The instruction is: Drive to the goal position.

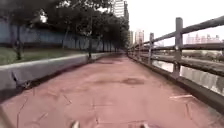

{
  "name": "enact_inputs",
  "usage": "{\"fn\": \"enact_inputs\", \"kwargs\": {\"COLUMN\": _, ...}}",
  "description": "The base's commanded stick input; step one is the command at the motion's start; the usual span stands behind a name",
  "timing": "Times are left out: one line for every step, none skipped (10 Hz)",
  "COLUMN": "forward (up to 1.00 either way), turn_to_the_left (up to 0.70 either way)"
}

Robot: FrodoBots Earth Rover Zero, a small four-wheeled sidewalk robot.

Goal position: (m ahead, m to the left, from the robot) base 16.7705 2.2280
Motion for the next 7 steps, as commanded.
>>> {"fn": "enact_inputs", "kwargs": {"forward": 0.7, "turn_to_the_left": 0.0}}
{"fn": "enact_inputs", "kwargs": {"forward": 0.7, "turn_to_the_left": 0.0}}
{"fn": "enact_inputs", "kwargs": {"forward": 0.7, "turn_to_the_left": 0.0}}
{"fn": "enact_inputs", "kwargs": {"forward": 0.7, "turn_to_the_left": 0.0}}
{"fn": "enact_inputs", "kwargs": {"forward": 0.7, "turn_to_the_left": 0.0}}
{"fn": "enact_inputs", "kwargs": {"forward": 0.7, "turn_to_the_left": 0.0}}
{"fn": "enact_inputs", "kwargs": {"forward": 0.7, "turn_to_the_left": 0.0}}
